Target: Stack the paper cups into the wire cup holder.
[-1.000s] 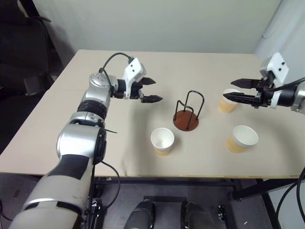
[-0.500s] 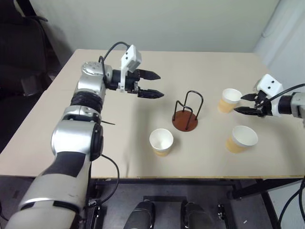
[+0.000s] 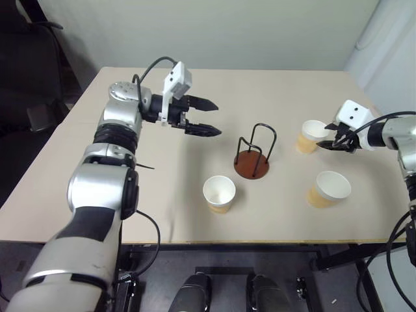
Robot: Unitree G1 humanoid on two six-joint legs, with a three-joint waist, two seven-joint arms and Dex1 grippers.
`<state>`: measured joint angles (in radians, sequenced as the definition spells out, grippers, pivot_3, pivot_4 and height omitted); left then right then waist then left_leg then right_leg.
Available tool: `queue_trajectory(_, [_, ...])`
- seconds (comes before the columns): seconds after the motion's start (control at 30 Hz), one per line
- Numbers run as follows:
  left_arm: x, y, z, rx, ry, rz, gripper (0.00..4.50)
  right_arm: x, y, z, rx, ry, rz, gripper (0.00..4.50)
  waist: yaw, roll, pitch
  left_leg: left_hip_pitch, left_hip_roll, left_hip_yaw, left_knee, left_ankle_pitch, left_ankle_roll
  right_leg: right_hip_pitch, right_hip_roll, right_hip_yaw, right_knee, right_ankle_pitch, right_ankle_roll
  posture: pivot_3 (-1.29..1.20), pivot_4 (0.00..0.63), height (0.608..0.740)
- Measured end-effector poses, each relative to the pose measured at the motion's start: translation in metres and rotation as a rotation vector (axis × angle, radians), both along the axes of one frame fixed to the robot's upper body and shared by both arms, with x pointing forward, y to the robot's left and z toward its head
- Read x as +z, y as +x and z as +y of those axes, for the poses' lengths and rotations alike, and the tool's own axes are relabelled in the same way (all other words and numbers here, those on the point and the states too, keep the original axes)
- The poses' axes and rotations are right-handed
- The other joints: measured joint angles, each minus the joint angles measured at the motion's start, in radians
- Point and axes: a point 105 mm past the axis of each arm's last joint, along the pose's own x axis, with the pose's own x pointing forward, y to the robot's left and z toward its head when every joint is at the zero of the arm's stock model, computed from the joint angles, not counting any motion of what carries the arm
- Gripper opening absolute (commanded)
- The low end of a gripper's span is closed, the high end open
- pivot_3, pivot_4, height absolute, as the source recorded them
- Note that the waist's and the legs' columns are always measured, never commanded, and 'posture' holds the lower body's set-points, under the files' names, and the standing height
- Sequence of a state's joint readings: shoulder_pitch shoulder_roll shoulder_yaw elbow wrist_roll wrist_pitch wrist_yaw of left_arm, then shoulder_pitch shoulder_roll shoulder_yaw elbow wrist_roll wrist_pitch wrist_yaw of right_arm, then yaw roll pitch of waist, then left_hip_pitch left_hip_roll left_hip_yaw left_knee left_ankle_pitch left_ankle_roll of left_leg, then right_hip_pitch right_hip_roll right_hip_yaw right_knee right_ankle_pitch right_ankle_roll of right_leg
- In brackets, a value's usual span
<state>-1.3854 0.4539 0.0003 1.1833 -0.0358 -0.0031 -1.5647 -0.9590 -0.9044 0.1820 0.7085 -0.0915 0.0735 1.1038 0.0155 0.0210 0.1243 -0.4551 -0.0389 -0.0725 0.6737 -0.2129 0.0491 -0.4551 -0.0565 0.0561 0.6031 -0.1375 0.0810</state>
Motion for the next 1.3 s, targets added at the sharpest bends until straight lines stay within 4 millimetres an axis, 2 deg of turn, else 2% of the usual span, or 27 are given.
queue_trajectory(0.3, [-0.001,0.0,0.0,-0.001,0.004,0.002,4.47,-0.002,0.013,0.001,0.009,-0.072,0.007,2.74,0.0,0.0,0.0,0.0,0.0,0.0,-0.002,0.0,0.0,-0.001,0.0,0.0,0.0,0.001,-0.001,0.0,0.15,0.74])
queue_trajectory(0.6, [-0.004,-0.001,0.003,0.001,0.008,0.011,4.47,-0.032,0.016,0.004,0.027,-0.131,0.087,2.74,-0.001,0.001,0.0,0.0,0.0,0.0,-0.004,0.0,-0.001,-0.002,0.0,-0.001,-0.001,0.001,-0.002,0.0,0.15,0.74])
queue_trajectory(0.7, [-0.005,-0.001,0.004,0.003,0.012,0.014,4.5,-0.03,0.018,0.006,0.028,-0.133,0.09,2.16,-0.001,0.001,0.0,0.0,0.0,0.0,-0.005,0.0,-0.001,-0.002,0.0,-0.001,-0.002,0.001,-0.002,0.0,0.15,0.74])
queue_trajectory(0.9, [-0.005,-0.001,0.005,0.005,0.017,0.015,4.5,-0.033,0.014,0.009,0.052,-0.127,0.145,0.09,0.0,0.001,0.0,0.0,0.0,0.0,-0.006,-0.001,-0.002,-0.002,0.0,-0.001,-0.002,0.001,-0.003,0.0,0.15,0.74])
queue_trajectory(1.07, [-0.006,-0.001,0.005,0.004,0.023,0.015,4.5,-0.023,0.007,0.01,0.092,-0.141,0.182,0.04,-0.001,0.001,0.0,0.0,0.0,0.0,-0.006,-0.001,-0.002,-0.002,0.0,-0.001,-0.003,0.0,-0.004,0.0,0.15,0.74])
queue_trajectory(1.17, [-0.008,-0.001,0.007,0.008,0.039,0.018,4.5,-0.005,0.0,0.017,0.136,-0.126,0.179,0.04,-0.002,0.001,0.0,0.0,0.0,0.0,-0.007,-0.001,-0.002,-0.002,0.0,-0.001,-0.003,0.0,-0.005,0.0,0.15,0.74])
queue_trajectory(1.3, [-0.011,-0.002,0.012,0.012,0.025,0.031,4.5,0.022,-0.018,0.036,0.209,-0.072,0.16,0.04,-0.004,0.001,0.0,0.0,0.001,-0.001,-0.007,-0.001,-0.004,-0.002,0.001,-0.002,-0.004,-0.003,-0.01,0.0,0.15,0.74])
